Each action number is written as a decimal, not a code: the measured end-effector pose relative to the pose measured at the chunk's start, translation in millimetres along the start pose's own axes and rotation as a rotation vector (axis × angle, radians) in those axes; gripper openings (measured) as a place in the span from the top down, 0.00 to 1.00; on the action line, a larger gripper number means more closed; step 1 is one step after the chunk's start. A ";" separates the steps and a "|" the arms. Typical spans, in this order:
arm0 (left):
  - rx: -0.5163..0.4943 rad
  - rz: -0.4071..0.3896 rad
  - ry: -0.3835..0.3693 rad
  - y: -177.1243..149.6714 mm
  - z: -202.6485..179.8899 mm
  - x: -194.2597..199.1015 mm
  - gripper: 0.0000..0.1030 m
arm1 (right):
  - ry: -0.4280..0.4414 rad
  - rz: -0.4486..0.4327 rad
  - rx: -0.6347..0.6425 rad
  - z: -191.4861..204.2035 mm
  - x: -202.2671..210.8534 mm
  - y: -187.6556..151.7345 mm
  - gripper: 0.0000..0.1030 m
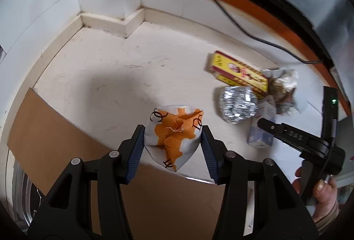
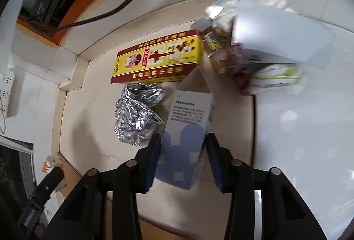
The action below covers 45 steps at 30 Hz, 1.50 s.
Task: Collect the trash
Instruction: 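Grasp the blue-and-white milk carton with the right tool while the left grasps the orange-printed paper ball, then carry the milk carton and paper ball down over the trash bin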
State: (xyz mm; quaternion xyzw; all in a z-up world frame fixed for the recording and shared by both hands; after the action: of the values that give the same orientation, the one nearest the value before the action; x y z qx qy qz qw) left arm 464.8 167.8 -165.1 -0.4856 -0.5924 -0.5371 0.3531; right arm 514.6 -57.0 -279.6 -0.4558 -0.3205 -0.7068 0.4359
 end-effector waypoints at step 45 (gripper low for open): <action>-0.020 0.101 -0.111 -370.7 -272.1 35.9 0.55 | 0.153 -0.002 0.466 -283.9 204.5 -354.6 0.66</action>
State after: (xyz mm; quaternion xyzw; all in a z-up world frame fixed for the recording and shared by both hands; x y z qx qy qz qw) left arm 72.8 -73.6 -192.9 -0.5475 -0.5805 -0.4965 0.3416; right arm 47.1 -217.7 -218.0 -0.2877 -0.4413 -0.6468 0.5515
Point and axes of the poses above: each gripper's, at about its wrist camera, not at the fingertips, and x roughly against the way its jaws point, z to its left, y to its top, the point moved 7 cm from there along -x, roughly the way its jaws point, and after that the axes turned 11 degrees about z, right-handed, at the moved point
